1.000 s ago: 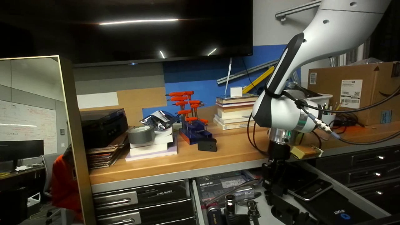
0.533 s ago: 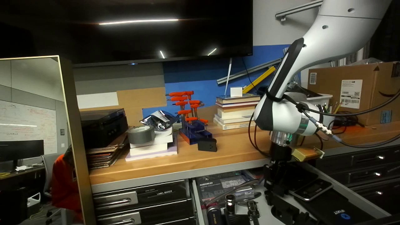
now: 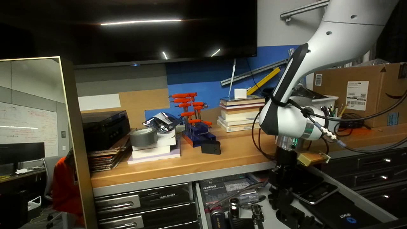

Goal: Place the three black objects inside the open drawer and push the drawer closed

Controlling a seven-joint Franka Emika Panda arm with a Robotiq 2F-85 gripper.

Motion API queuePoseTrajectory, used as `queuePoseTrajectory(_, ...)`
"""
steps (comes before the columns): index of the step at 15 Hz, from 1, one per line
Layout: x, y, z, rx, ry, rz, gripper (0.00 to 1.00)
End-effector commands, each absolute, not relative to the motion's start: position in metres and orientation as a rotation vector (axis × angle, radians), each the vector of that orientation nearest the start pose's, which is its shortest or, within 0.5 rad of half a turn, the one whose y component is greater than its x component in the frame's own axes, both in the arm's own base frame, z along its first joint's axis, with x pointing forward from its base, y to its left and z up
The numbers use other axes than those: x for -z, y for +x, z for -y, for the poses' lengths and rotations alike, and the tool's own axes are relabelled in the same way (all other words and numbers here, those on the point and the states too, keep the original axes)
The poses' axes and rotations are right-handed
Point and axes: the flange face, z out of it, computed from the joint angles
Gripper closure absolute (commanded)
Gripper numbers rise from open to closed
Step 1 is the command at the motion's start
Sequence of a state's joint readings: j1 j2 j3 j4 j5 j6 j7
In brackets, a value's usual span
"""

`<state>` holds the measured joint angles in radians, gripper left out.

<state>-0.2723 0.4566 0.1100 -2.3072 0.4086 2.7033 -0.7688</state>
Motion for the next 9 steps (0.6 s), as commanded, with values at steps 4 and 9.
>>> queuePoseTrajectory(4, -0.158, 0.512, 0.101, 0.093, -2.938, 0.258, 0.01)
queuePoseTrajectory(9, -0.197, 0.517, 0.09, 0.075, -2.97, 0.183, 0.0)
